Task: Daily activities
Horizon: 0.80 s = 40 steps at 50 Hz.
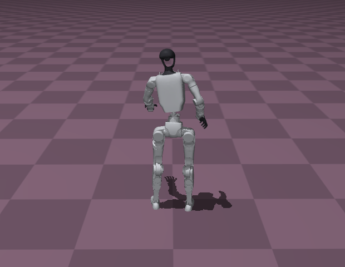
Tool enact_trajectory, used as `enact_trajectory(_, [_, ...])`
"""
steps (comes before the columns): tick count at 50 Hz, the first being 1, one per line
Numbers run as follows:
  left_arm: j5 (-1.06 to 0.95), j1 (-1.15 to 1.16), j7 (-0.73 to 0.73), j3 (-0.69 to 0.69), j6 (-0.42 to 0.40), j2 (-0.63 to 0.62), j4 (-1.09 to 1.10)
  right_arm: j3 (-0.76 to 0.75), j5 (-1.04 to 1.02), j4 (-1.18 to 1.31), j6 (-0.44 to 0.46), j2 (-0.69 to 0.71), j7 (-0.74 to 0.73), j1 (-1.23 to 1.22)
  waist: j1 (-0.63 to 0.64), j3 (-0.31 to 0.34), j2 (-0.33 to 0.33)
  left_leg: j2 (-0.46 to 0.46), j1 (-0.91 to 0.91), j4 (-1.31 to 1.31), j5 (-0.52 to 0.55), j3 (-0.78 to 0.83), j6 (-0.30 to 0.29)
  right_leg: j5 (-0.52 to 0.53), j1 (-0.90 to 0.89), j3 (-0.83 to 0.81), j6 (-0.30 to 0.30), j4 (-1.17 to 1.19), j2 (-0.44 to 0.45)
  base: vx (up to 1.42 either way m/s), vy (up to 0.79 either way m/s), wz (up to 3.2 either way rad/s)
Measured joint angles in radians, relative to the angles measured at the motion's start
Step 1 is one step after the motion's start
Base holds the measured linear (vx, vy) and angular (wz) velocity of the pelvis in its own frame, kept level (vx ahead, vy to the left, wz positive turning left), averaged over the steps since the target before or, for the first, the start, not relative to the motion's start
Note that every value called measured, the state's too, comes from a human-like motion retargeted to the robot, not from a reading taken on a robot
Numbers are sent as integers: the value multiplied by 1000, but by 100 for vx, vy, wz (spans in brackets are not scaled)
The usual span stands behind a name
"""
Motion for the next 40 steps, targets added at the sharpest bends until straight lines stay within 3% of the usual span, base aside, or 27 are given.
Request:
enact_trajectory(8, [-102, -9, -3, 69, -11, 37, 89, -19, -117, -11, 28, -13, -16, 24, -25, 8, -16, -3, 2, -33, 20, 4, -14, 16, -9, 9, 12, 0, -1, 0, 0, 0])
enact_trajectory(20, [-248, 88, -36, 151, -65, 4, -24, -60, -188, -49, 42, -36, -52, 47, 12, 17, 11, -6, 6, -53, 21, 12, -13, 23, -5, 4, 15, -6, -3, 0, 0, 0])
enact_trajectory(30, [-217, 188, -79, 66, -117, -92, -179, -89, -70, -95, -19, -12, -140, 27, 39, 39, 29, -4, 17, -49, 8, 31, -8, 12, 9, -10, 13, -7, -4, 0, 0, 0])
enact_trajectory(40, [-126, 150, -76, -37, -156, -98, -342, -105, 18, -167, -96, 10, -256, 35, 28, 60, 20, 5, 22, -37, 0, 44, -18, -3, 19, -11, 0, -5, 2, 0, 0, 0])
